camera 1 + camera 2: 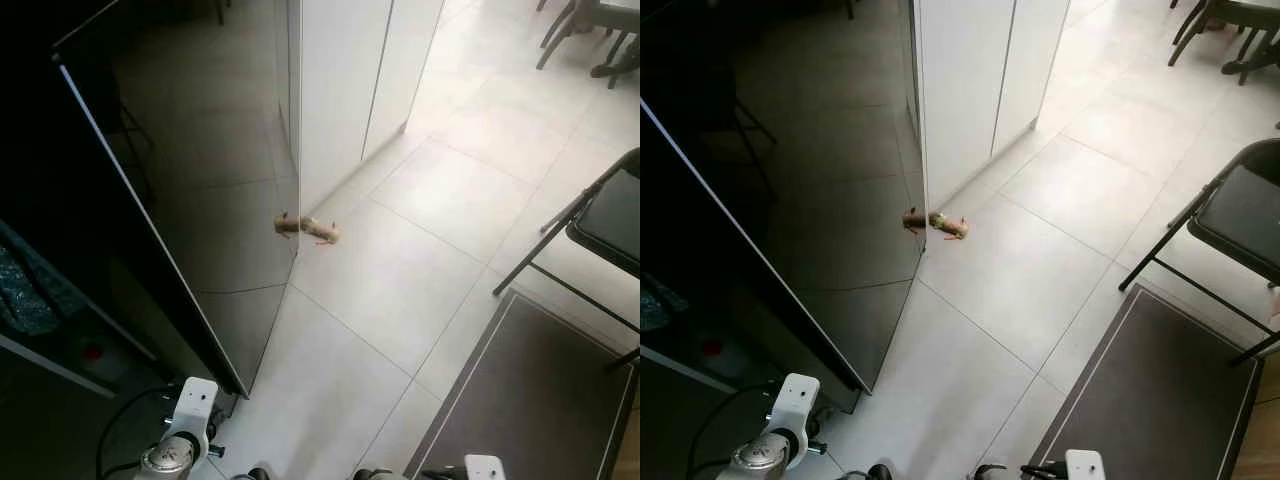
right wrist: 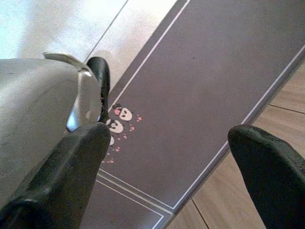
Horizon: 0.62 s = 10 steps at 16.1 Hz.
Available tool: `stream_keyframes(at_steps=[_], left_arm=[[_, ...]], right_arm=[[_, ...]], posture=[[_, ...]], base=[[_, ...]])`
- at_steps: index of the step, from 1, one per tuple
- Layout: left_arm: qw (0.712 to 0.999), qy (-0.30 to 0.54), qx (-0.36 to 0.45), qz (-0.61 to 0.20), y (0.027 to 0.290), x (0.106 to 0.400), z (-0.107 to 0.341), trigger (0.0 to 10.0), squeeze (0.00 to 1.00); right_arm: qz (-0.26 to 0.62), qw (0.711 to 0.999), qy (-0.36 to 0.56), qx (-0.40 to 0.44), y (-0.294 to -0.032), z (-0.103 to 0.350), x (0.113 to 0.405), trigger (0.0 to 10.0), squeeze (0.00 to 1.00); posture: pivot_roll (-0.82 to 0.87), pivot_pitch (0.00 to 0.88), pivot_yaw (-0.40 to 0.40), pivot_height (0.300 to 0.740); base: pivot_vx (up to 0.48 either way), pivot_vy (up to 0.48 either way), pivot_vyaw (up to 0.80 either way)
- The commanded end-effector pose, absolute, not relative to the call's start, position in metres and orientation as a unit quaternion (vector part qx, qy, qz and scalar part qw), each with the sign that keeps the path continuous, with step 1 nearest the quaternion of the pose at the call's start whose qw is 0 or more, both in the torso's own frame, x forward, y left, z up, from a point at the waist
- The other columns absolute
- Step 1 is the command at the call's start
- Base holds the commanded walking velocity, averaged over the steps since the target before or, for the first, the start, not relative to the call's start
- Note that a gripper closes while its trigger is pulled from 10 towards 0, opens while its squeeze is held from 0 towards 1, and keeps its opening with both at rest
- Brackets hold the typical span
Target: Restocking fridge
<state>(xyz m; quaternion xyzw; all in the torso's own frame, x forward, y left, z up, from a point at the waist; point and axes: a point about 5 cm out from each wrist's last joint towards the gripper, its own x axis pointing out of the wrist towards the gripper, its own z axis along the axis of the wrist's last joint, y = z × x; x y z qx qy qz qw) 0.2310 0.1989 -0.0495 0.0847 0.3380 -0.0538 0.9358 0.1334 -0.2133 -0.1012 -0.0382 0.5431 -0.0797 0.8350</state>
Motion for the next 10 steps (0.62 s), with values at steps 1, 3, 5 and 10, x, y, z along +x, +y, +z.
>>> stream_keyframes(at_steps=[1,3,5,10], left_arm=[[0.935,0.343,0.073,-0.057,0.198,0.224,-0.054,10.0,0.00],[0.937,0.339,0.054,-0.065,0.196,0.224,-0.054,10.0,0.00],[0.938,0.332,0.028,-0.090,0.191,0.224,-0.053,10.0,0.00],[0.950,0.292,0.037,-0.103,0.190,0.227,-0.047,10.0,0.00]], right_arm=[[-0.079,0.829,0.553,-0.040,-0.212,-0.104,0.125,10.0,0.00],[-0.075,0.831,0.550,-0.041,-0.209,-0.104,0.128,10.0,0.00],[-0.069,0.834,0.546,-0.045,-0.209,-0.103,0.131,10.0,0.00],[-0.060,0.838,0.540,-0.051,-0.202,-0.101,0.139,10.0,0.00]], posture=[[-0.16,0.170,-0.030,0.740],[-0.15,0.165,-0.030,0.740],[-0.15,0.160,-0.030,0.740],[-0.14,0.148,-0.028,0.740]], base=[[0.000,0.000,0.00],[0.000,0.000,0.00],[0.000,0.000,0.00],[0.000,0.000,0.00]])
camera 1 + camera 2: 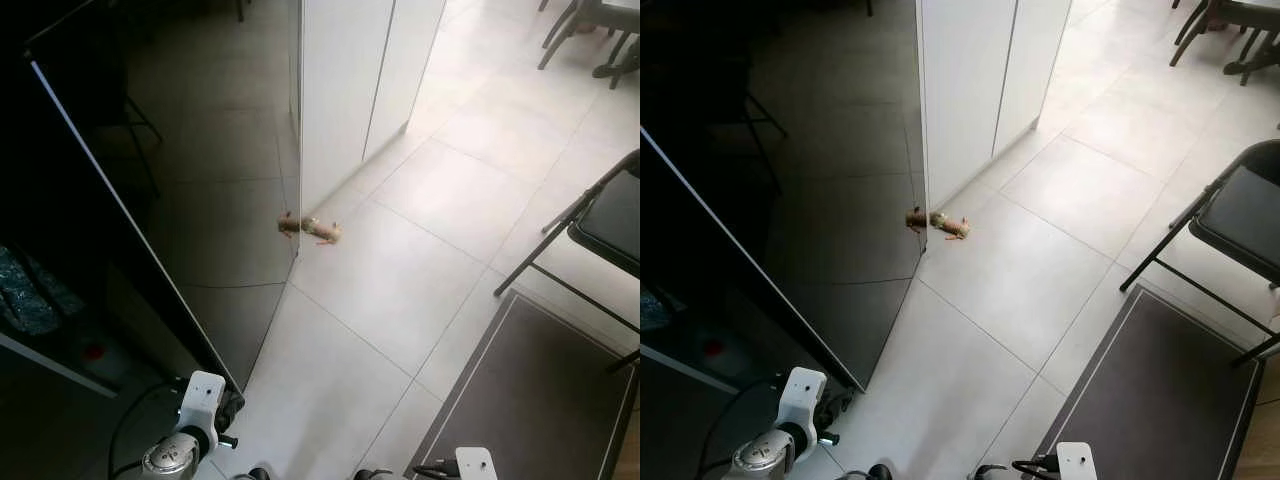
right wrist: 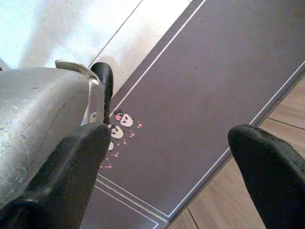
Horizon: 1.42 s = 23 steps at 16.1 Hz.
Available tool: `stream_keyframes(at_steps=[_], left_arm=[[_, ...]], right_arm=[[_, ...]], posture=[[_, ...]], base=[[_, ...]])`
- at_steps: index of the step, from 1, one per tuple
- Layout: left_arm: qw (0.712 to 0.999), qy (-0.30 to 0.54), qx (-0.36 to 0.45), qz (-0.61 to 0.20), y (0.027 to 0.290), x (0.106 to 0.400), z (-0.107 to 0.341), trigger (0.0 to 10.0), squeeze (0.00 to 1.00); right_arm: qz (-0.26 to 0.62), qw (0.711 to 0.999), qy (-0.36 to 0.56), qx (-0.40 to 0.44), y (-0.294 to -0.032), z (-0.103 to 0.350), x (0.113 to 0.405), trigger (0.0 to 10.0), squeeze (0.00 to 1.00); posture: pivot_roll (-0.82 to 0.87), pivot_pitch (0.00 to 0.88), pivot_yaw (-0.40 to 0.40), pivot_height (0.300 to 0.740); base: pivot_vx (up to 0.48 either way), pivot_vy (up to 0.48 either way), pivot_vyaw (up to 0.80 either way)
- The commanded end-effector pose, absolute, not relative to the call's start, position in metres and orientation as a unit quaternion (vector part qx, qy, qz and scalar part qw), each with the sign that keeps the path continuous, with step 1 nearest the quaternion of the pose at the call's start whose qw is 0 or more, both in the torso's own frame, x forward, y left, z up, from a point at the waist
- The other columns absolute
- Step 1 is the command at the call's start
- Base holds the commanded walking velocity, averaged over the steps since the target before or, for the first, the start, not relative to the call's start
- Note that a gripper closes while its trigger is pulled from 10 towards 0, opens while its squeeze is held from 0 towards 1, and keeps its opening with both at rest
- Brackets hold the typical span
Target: Restocking fridge
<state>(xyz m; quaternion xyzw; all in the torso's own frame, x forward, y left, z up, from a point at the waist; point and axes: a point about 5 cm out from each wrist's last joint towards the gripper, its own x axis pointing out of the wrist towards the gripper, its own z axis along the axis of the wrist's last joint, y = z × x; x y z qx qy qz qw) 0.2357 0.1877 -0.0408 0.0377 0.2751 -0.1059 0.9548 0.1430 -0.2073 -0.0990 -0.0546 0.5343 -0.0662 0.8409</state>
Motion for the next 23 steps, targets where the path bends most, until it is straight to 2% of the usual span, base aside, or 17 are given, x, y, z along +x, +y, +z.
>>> stream_keyframes(at_steps=[1,4,5,6,7,14,20,23], left_arm=[[0.955,0.276,0.038,-0.100,0.190,0.227,-0.045,10.0,0.00],[0.963,0.245,0.045,-0.100,0.190,0.230,-0.040,10.0,0.00],[0.976,0.181,0.047,-0.113,0.189,0.245,-0.022,10.0,0.00],[0.987,0.082,0.051,-0.131,0.186,0.266,0.014,10.0,0.00],[0.989,0.021,0.053,-0.140,0.183,0.274,0.041,10.0,0.00],[0.985,-0.015,0.050,-0.163,0.174,0.274,0.072,10.0,0.00],[0.994,-0.014,0.078,-0.077,0.181,0.276,0.076,10.0,0.00],[0.995,-0.016,0.075,-0.067,0.180,0.277,0.081,10.0,0.00]], right_arm=[[-0.058,0.838,0.540,-0.052,-0.201,-0.102,0.139,10.0,0.00],[-0.054,0.840,0.538,-0.052,-0.198,-0.102,0.139,10.0,0.00],[-0.051,0.840,0.537,-0.054,-0.197,-0.102,0.139,10.0,0.00],[-0.050,0.841,0.535,-0.056,-0.197,-0.102,0.140,10.0,0.00],[-0.050,0.843,0.533,-0.057,-0.196,-0.101,0.141,10.0,0.00],[-0.041,0.845,0.529,-0.063,-0.192,-0.101,0.143,10.0,0.00],[-0.036,0.845,0.529,-0.074,-0.193,-0.101,0.144,10.0,0.00],[-0.031,0.845,0.528,-0.079,-0.192,-0.101,0.144,10.0,0.00]], posture=[[-0.14,0.145,-0.027,0.740],[-0.14,0.144,-0.024,0.740],[-0.15,0.148,-0.024,0.740],[-0.15,0.152,-0.024,0.740],[-0.15,0.158,-0.025,0.740],[-0.14,0.168,-0.025,0.740],[-0.14,0.174,-0.027,0.740],[-0.14,0.175,-0.028,0.740]], base=[[0.000,0.000,0.00],[0.000,0.000,0.00],[0.000,0.000,0.00],[0.000,0.000,0.00],[0.000,0.000,0.00],[0.000,0.000,0.00],[0.000,0.000,0.00],[0.000,0.000,0.00]])
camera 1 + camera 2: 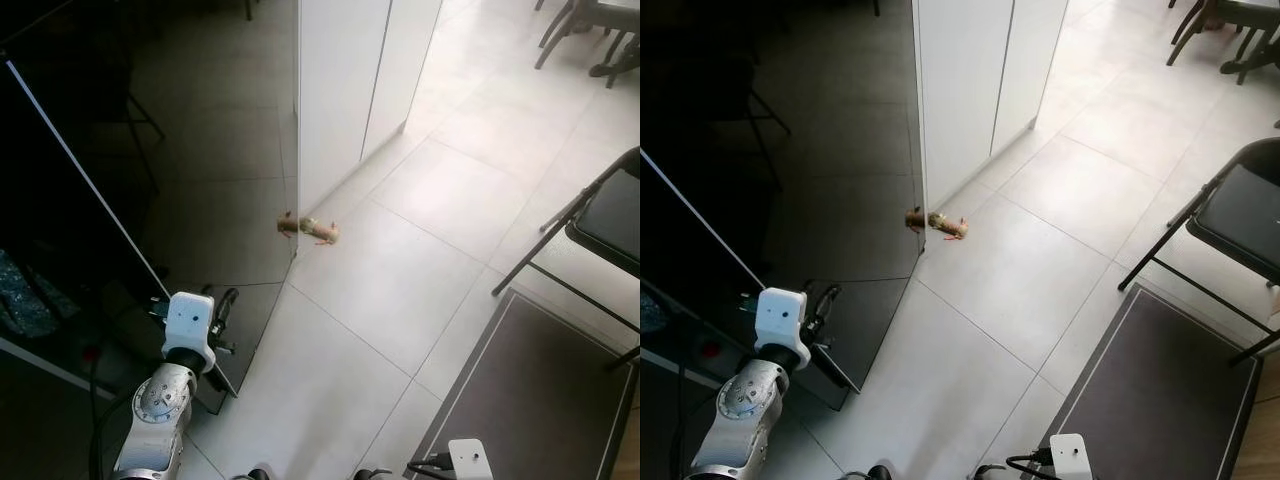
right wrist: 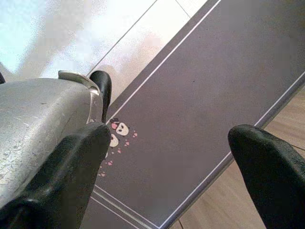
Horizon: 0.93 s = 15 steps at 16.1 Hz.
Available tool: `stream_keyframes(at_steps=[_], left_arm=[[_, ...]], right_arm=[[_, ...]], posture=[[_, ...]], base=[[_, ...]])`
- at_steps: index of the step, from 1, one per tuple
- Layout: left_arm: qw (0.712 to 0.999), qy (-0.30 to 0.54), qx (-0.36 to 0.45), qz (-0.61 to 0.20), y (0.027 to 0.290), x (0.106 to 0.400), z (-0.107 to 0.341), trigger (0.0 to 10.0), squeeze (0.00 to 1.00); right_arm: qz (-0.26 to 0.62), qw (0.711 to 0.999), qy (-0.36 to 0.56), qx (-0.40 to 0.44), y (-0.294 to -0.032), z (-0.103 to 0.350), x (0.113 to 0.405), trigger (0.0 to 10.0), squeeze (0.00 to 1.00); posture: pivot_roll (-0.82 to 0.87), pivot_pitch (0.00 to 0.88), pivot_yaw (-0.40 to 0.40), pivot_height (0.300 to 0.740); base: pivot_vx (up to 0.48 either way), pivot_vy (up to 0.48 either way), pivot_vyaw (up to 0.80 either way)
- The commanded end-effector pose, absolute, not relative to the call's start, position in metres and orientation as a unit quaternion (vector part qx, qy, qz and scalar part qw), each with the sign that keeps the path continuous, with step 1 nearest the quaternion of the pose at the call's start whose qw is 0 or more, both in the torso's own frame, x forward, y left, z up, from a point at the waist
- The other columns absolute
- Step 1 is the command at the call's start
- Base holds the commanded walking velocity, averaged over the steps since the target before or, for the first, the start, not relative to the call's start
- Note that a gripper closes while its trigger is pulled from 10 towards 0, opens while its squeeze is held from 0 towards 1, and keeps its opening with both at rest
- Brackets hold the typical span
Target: Restocking fridge
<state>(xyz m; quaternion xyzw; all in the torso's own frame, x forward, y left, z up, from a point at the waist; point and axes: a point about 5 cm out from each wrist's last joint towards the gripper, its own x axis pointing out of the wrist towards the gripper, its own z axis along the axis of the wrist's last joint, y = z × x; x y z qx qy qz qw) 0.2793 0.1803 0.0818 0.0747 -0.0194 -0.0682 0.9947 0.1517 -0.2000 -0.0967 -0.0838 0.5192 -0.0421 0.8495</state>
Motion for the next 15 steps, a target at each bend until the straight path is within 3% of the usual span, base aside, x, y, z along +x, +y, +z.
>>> stream_keyframes(at_steps=[1,8,15], left_arm=[[0.994,-0.017,0.078,-0.067,0.179,0.278,0.081,10.0,0.00],[0.995,-0.034,0.076,-0.057,0.172,0.296,0.088,10.0,0.00],[0.985,-0.052,0.165,-0.017,0.174,0.304,0.096,10.0,0.00]], right_arm=[[-0.031,0.845,0.528,-0.079,-0.192,-0.101,0.144,10.0,0.00],[-0.026,0.845,0.528,-0.086,-0.191,-0.101,0.144,10.0,0.00],[-0.024,0.846,0.526,-0.089,-0.190,-0.101,0.144,10.0,0.00]], posture=[[-0.14,0.175,-0.027,0.740],[-0.14,0.174,-0.029,0.740],[-0.14,0.171,-0.024,0.740]], base=[[0.000,0.000,0.00],[0.000,0.000,0.00],[0.000,0.000,0.00]])
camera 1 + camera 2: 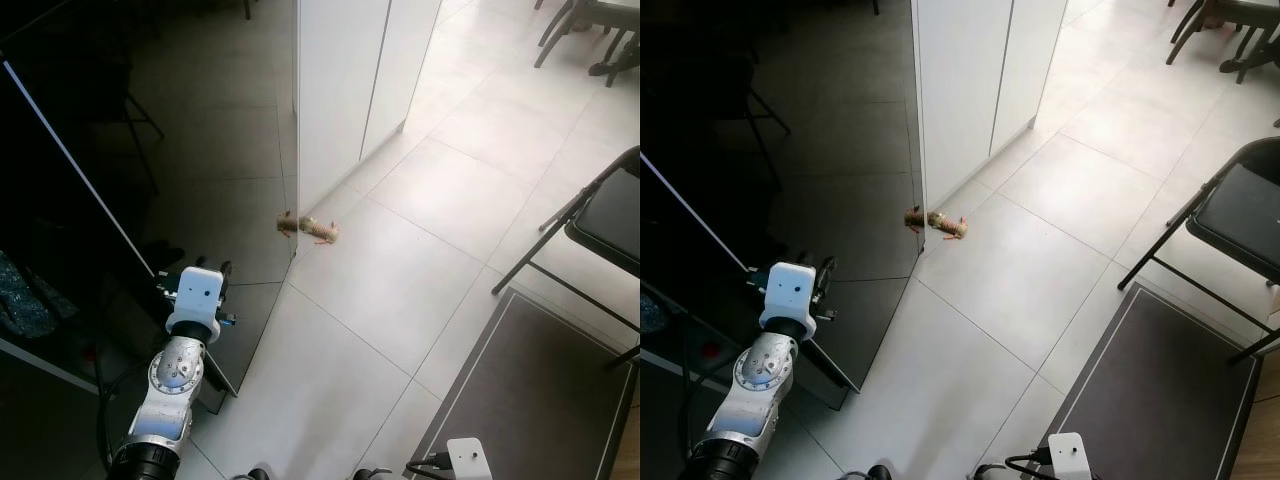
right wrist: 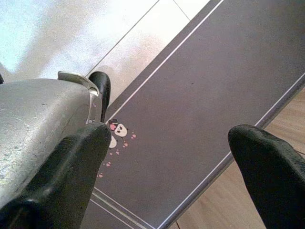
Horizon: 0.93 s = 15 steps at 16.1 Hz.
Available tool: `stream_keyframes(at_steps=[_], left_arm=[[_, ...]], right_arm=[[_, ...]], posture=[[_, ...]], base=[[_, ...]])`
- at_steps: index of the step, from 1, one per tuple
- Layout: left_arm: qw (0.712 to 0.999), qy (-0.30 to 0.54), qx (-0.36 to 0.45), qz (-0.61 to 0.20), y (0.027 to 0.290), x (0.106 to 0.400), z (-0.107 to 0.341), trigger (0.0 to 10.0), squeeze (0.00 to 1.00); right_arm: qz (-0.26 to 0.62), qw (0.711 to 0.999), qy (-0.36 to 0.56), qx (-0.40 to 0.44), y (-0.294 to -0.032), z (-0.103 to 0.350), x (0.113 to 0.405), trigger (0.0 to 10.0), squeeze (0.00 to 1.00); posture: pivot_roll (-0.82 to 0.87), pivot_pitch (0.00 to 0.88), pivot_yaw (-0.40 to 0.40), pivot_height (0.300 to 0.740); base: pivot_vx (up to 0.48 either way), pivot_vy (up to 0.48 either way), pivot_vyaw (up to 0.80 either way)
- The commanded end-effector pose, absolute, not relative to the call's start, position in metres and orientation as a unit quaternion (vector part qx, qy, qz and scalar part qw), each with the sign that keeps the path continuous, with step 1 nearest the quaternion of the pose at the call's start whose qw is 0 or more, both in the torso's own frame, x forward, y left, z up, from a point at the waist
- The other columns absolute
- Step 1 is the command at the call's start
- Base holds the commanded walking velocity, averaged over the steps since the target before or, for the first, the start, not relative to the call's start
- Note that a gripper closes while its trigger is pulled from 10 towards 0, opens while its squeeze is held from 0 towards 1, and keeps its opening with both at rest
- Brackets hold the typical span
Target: Restocking fridge
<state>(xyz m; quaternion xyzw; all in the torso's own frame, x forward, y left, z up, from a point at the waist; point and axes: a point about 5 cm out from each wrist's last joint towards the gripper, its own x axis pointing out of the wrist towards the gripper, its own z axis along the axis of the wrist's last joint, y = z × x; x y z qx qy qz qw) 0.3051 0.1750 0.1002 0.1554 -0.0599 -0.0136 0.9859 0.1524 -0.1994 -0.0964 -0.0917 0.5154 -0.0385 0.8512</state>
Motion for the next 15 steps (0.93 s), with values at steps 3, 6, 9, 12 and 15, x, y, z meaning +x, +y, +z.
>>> stream_keyframes(at_steps=[3,6,9,12,15], left_arm=[[0.977,-0.057,0.206,0.001,0.175,0.306,0.097,10.0,0.00],[0.972,-0.050,0.231,0.023,0.177,0.308,0.097,10.0,0.00],[0.963,-0.046,0.261,0.046,0.182,0.309,0.097,10.0,0.00],[0.945,-0.034,0.317,0.066,0.190,0.309,0.095,10.0,0.00],[0.933,-0.020,0.351,0.074,0.194,0.308,0.090,10.0,0.00]], right_arm=[[-0.024,0.845,0.526,-0.088,-0.189,-0.101,0.144,10.0,0.00],[-0.024,0.845,0.526,-0.088,-0.189,-0.101,0.144,10.0,0.00],[-0.025,0.845,0.526,-0.088,-0.189,-0.101,0.143,10.0,0.00],[-0.025,0.845,0.527,-0.088,-0.190,-0.101,0.143,10.0,0.00],[-0.024,0.844,0.528,-0.087,-0.189,-0.101,0.143,10.0,0.00]], posture=[[-0.14,0.168,-0.022,0.740],[-0.14,0.165,-0.021,0.740],[-0.14,0.167,-0.022,0.740],[-0.14,0.174,-0.026,0.740],[-0.14,0.178,-0.026,0.740]], base=[[0.000,0.000,0.00],[0.000,0.000,0.00],[0.000,0.000,0.00],[0.000,0.000,0.00],[0.000,0.000,0.00]])
